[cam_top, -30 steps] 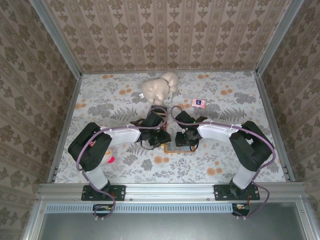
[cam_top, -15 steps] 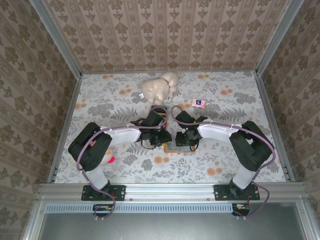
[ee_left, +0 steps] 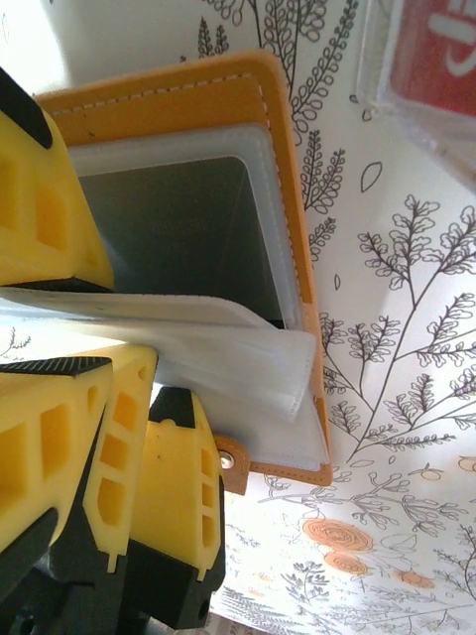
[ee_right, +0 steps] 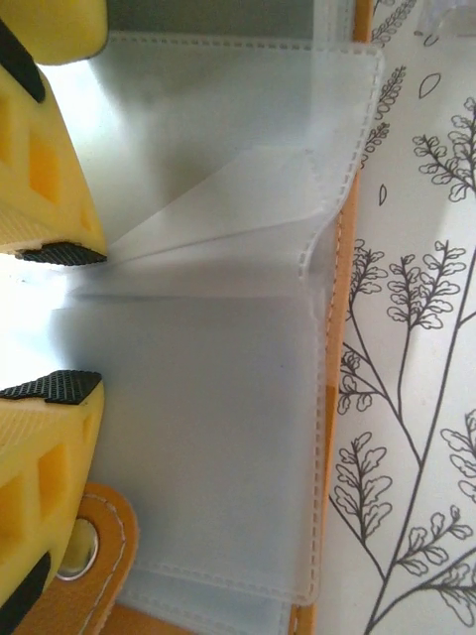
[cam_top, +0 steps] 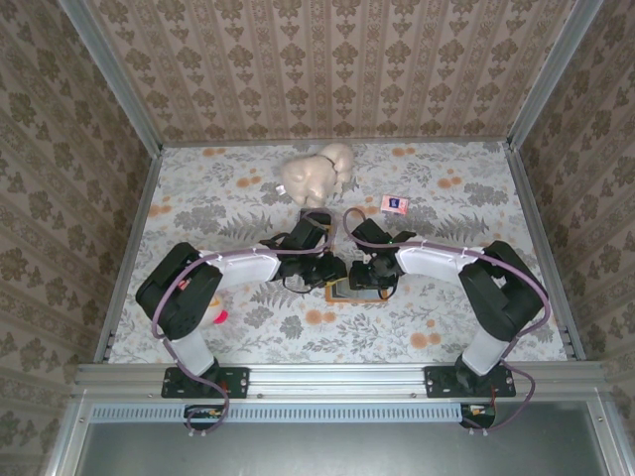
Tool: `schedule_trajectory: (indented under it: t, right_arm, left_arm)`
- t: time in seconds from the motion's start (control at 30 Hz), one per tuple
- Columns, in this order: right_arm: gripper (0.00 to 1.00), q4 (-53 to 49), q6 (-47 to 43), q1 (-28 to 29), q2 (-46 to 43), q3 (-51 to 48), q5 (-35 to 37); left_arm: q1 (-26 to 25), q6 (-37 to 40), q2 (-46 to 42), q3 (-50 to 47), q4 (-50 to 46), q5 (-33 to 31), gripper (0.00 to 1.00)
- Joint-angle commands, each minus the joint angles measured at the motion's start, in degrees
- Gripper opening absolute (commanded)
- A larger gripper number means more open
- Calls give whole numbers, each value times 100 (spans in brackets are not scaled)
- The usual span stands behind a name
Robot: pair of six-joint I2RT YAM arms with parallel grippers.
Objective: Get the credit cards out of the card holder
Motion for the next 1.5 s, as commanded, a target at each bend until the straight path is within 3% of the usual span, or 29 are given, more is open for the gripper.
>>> schedule_trajectory:
  t: [0.0, 0.27, 0.5, 0.93, 1.1, 1.3, 1.47]
  right_arm:
    - [39, 83, 161, -46, -68, -302, -87]
    - [40, 131, 466, -150, -1161, -483, 41]
    - [44, -6, 670, -459, -1879, -863, 673]
    - [56, -83, 599, -960, -2551, -1116, 910]
    - [57, 282, 294, -939, -2479, -1064, 144]
    - [48, 505, 259, -708, -2003, -878, -374]
    - [31, 633, 384, -635, -1516, -823, -635]
  left_arm:
    - [-39, 162, 97, 73, 190, 165, 25]
    - [-47, 129, 117, 83, 417, 238, 24]
    - [-185, -51, 208, 140, 722, 271, 27]
    - [-542, -331, 569, 533, 1003, 74, 61]
    - [-461, -303, 130, 313, 870, -347, 68]
    - [-408, -171, -138, 354, -105, -964, 63]
    - [-447, -188, -47, 370, -209, -960, 43]
